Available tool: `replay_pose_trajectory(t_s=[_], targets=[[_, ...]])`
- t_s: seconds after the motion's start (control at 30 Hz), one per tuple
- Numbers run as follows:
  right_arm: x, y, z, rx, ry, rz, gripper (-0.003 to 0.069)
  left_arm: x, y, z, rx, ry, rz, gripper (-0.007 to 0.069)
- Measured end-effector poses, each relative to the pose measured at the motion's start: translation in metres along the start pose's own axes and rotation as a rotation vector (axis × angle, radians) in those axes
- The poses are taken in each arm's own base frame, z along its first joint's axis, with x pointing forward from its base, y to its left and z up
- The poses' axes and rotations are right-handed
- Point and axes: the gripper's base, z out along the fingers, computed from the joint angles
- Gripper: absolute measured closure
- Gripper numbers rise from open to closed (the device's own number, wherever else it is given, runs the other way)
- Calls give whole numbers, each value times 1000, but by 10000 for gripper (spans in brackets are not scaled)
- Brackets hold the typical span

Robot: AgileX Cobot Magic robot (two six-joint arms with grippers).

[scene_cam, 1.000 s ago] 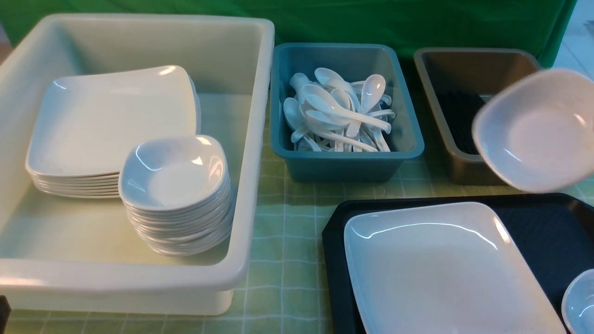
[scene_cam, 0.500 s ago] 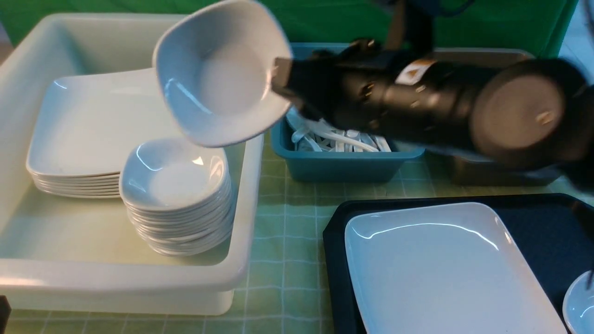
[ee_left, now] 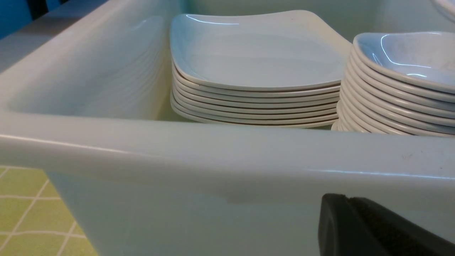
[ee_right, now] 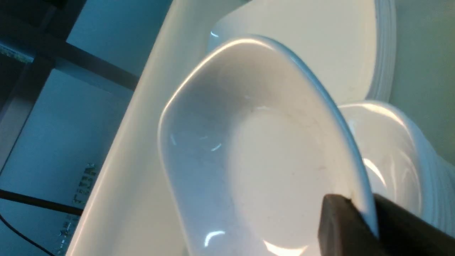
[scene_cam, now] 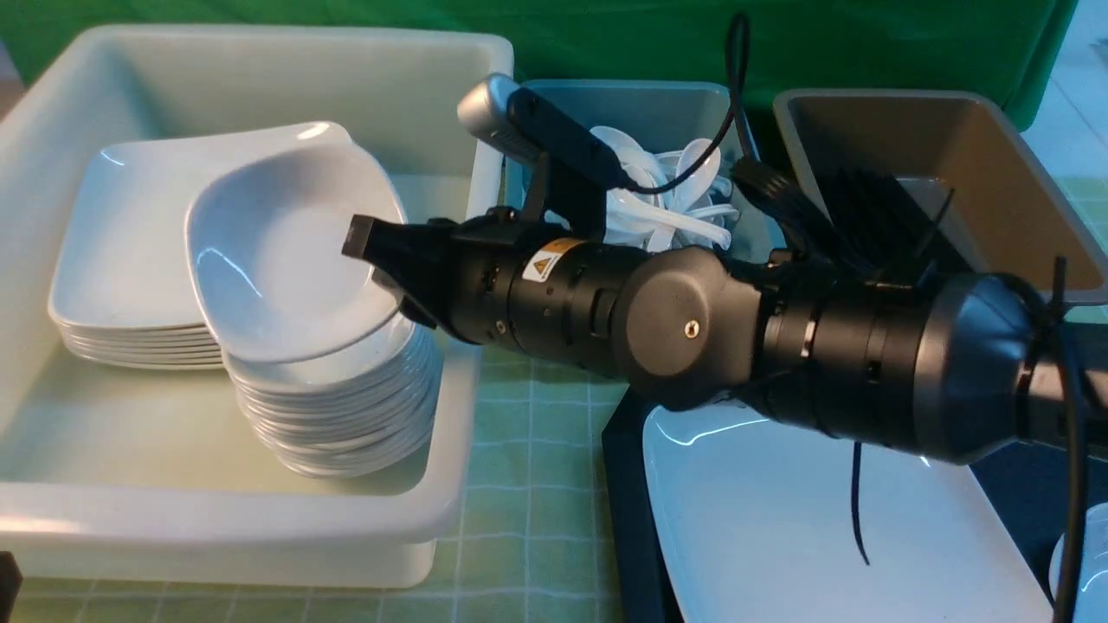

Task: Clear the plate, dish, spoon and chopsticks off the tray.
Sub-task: Use the right arm to put the small plate into the large storage box on the left

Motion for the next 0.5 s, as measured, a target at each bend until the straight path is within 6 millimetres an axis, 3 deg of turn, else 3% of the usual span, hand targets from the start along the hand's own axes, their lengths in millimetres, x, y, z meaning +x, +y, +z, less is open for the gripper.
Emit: replay_pose_trajectory(t_s=[0.3,0.5], targets=[[6,-6,6,24,32,47,550,0,0,0,0,0,1,603],[14,-9,8,41,80,48,331,0,0,0,0,0,1,599]])
